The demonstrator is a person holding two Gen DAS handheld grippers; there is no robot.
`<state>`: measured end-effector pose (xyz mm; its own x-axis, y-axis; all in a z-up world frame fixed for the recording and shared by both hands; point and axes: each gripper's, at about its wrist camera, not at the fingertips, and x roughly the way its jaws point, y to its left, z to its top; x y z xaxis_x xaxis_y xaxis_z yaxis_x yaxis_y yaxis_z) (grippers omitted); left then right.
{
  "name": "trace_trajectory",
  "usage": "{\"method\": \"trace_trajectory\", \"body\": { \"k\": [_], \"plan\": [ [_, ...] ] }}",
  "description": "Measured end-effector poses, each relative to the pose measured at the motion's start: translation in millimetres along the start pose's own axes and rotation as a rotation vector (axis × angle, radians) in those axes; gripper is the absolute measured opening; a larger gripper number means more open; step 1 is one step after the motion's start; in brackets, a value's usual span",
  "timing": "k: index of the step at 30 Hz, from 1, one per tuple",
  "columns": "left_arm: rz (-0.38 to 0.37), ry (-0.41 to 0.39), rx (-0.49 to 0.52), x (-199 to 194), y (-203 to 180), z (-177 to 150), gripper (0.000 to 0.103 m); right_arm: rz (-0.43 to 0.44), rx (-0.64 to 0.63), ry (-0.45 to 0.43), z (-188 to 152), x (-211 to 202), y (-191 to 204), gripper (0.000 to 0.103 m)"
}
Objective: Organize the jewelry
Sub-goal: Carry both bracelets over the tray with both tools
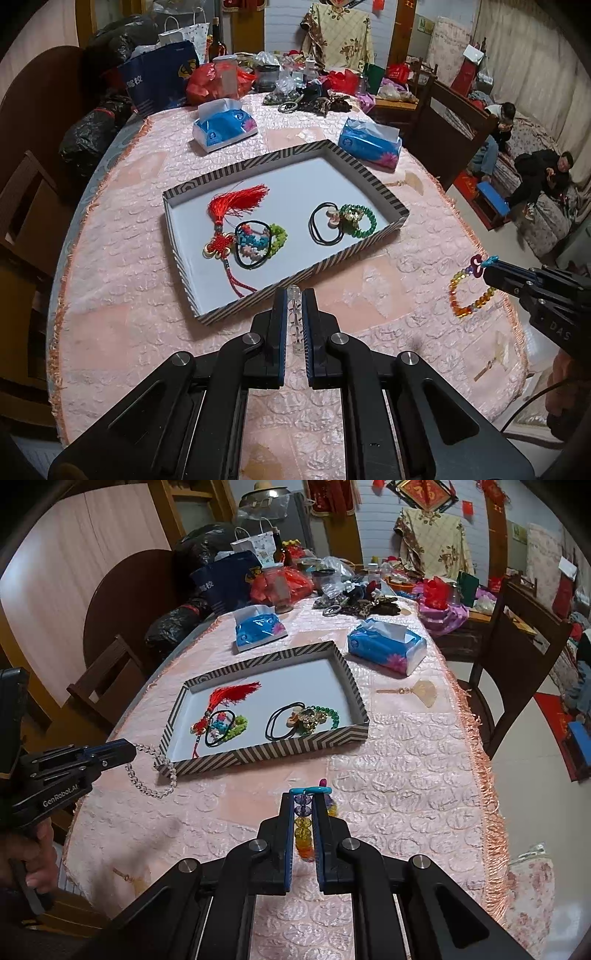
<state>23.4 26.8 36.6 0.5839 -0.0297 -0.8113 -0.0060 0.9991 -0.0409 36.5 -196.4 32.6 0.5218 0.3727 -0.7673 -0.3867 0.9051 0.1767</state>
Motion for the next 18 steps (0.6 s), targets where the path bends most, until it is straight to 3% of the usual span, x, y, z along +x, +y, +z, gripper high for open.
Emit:
{"method": "trace_trajectory", "body": {
  "k": [7, 18],
  "plan": [
    [-0.005, -0.022, -0.023, -3, 10, 16, 0.006, -0.009, -0.023, -0.001, 13, 4, -2, 0.008],
    [-0.042, -0.081, -0.06, 6, 31, 65, 0.006, 0.019, -0.065, -0.03, 62, 15, -2, 0.008]
  ]
}}
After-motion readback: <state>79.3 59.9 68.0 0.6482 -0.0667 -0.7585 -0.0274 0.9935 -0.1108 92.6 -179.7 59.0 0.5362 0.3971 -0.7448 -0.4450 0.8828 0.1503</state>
